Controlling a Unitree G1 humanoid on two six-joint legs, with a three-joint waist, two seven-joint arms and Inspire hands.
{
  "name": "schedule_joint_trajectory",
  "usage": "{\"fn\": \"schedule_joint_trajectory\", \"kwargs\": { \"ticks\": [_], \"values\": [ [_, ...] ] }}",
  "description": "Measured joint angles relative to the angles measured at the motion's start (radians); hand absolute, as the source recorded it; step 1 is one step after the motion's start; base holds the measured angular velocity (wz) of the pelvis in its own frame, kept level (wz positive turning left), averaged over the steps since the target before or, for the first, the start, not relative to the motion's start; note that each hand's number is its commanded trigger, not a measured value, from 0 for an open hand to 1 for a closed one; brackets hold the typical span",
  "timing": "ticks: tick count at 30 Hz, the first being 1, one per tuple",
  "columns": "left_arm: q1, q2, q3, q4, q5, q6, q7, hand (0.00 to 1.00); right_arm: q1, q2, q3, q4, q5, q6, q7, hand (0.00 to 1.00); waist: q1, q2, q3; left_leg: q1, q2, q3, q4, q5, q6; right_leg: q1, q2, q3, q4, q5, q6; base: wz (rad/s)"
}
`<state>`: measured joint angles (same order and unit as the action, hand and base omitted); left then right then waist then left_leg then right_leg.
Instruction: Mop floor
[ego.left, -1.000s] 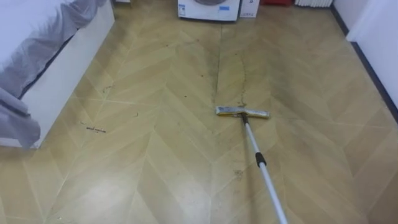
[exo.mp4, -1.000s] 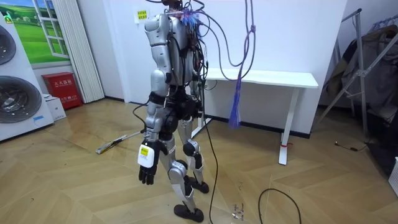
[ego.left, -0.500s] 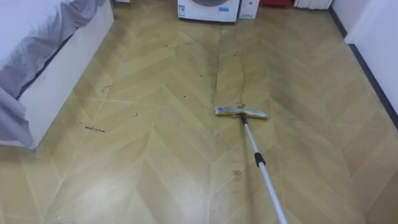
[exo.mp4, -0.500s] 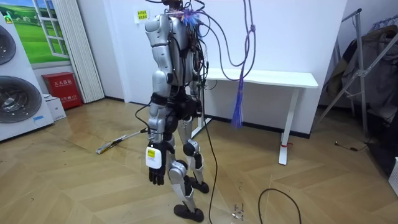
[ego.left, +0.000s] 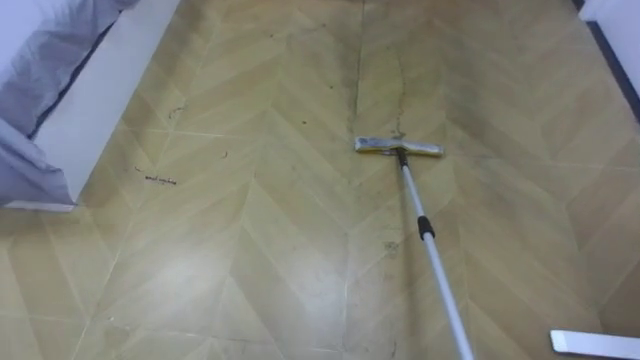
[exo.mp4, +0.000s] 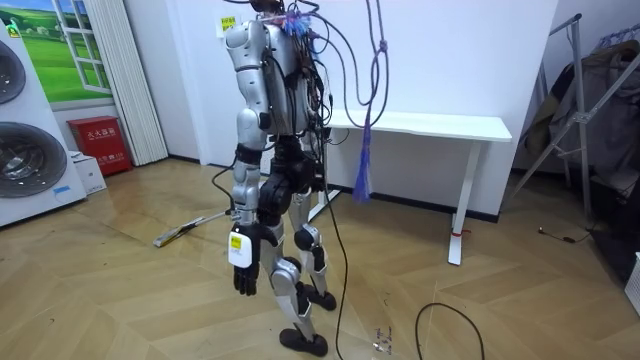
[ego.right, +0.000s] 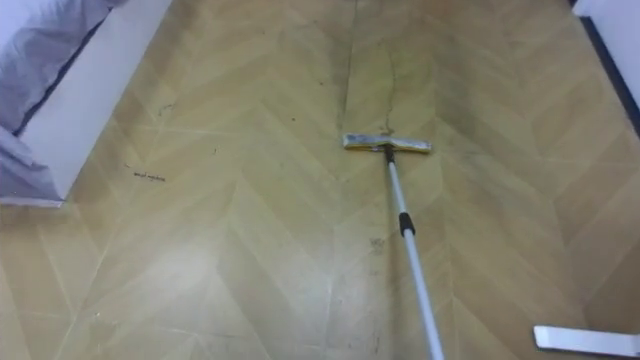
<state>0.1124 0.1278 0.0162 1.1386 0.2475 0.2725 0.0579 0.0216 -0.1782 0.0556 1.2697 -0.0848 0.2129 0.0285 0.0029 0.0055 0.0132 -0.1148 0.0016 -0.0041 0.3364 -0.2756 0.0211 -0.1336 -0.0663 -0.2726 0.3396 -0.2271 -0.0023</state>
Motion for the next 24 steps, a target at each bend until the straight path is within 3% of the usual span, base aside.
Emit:
{"fn": "schedule_joint_trajectory", "kwargs": {
  "ticks": [4, 10, 13, 15, 17, 18, 19, 20, 21, 22, 23, 24],
  "values": [
    [-0.029, -0.012, -0.002, 0.011, 0.0, -0.012, 0.018, 0.0, -0.013, 0.0, 0.004, 0.007, 0.02, -0.016, -0.033, 1.0, 0.002, 0.004, 0.0025, -0.109, -0.007, -0.002, 0.083, -0.001, 0.0, -0.091, -0.015, -0.002, 0.06, -0.011, -0.008, 0.11],
    [-0.035, -0.034, 0.0, 0.013, -0.002, -0.012, 0.065, 0.0, -0.005, -0.009, 0.021, 0.03, 0.079, -0.016, -0.083, 1.0, 0.006, 0.009, 0.0036, -0.284, -0.024, -0.002, 0.221, -0.034, 0.001, -0.287, -0.06, 0.004, 0.244, -0.078, -0.02, 0.1],
    [-0.032, -0.031, 0.001, 0.02, -0.007, -0.009, 0.071, 0.0, 0.01, -0.022, 0.043, 0.063, 0.129, -0.016, -0.091, 1.0, 0.02, 0.017, -0.0005, -0.383, -0.014, -0.002, 0.336, -0.073, -0.006, -0.383, -0.069, 0.008, 0.349, -0.118, -0.039, 0.0],
    [-0.028, -0.021, 0.0, 0.033, -0.05, -0.006, 0.076, 0.0, 0.018, -0.022, 0.069, 0.085, 0.175, -0.016, -0.09, 1.0, 0.035, 0.015, -0.0029, -0.454, -0.018, -0.01, 0.444, -0.12, -0.017, -0.455, -0.081, 0.015, 0.472, -0.174, -0.055, 0.03],
    [-0.027, -0.018, -0.001, 0.042, -0.104, -0.001, 0.085, 0.0, 0.015, -0.019, 0.076, 0.103, 0.184, -0.016, -0.091, 1.0, 0.035, 0.012, -0.0048, -0.495, -0.015, -0.006, 0.524, -0.131, -0.03, -0.487, -0.091, 0.022, 0.539, -0.21, -0.064, 0.14],
    [-0.021, -0.014, -0.011, 0.043, -0.144, -0.001, 0.088, 0.0, 0.0, -0.019, 0.074, 0.118, 0.184, -0.017, -0.091, 1.0, 0.036, 0.009, -0.0071, -0.544, -0.008, -0.003, 0.625, -0.113, -0.054, -0.507, -0.087, 0.028, 0.583, -0.239, -0.069, 0.09],
    [-0.019, -0.01, -0.018, 0.044, -0.169, -0.001, 0.091, 0.0, -0.014, -0.018, 0.074, 0.131, 0.184, -0.017, -0.09, 1.0, 0.038, 0.008, -0.0067, -0.575, -0.001, 0.001, 0.686, -0.09, -0.063, -0.514, -0.083, 0.032, 0.605, -0.25, -0.076, 0.0],
    [-0.013, -0.004, -0.026, 0.049, -0.22, -0.003, 0.098, 0.0, -0.035, -0.019, 0.073, 0.146, 0.181, -0.014, -0.09, 1.0, 0.055, 0.0, -0.004, -0.648, 0.011, 0.001, 0.822, -0.007, -0.065, -0.521, -0.073, 0.041, 0.641, -0.267, -0.09, -0.25],
    [-0.003, 0.003, -0.048, 0.054, -0.283, -0.005, 0.114, 0.0, -0.07, -0.025, 0.07, 0.16, 0.174, 0.0, -0.087, 1.0, 0.079, -0.019, -0.0051, -0.734, 0.013, 0.0, 0.973, 0.137, -0.06, -0.531, -0.072, 0.052, 0.675, -0.281, -0.105, -0.4],
    [0.0, 0.002, -0.066, 0.064, -0.312, -0.01, 0.121, 0.0, -0.092, -0.035, 0.069, 0.17, 0.173, 0.009, -0.08, 1.0, 0.094, -0.019, -0.0044, -0.78, 0.014, 0.002, 1.075, 0.192, -0.061, -0.531, -0.073, 0.053, 0.69, -0.287, -0.115, -0.63],
    [0.002, 0.001, -0.094, 0.071, -0.357, -0.017, 0.125, 0.0, -0.146, -0.058, 0.063, 0.173, 0.168, 0.026, -0.064, 1.0, 0.118, -0.022, -0.0015, -0.872, 0.019, 0.023, 1.288, 0.224, -0.063, -0.53, -0.08, 0.057, 0.716, -0.292, -0.124, -0.71],
    [0.007, 0.002, -0.116, 0.073, -0.378, -0.023, 0.126, 0.0, -0.211, -0.072, 0.061, 0.172, 0.164, 0.027, -0.045, 1.0, 0.132, -0.032, 0.0035, -0.953, 0.02, 0.053, 1.43, 0.223, -0.061, -0.532, -0.087, 0.069, 0.725, -0.293, -0.125, -0.66]
  ]
}}
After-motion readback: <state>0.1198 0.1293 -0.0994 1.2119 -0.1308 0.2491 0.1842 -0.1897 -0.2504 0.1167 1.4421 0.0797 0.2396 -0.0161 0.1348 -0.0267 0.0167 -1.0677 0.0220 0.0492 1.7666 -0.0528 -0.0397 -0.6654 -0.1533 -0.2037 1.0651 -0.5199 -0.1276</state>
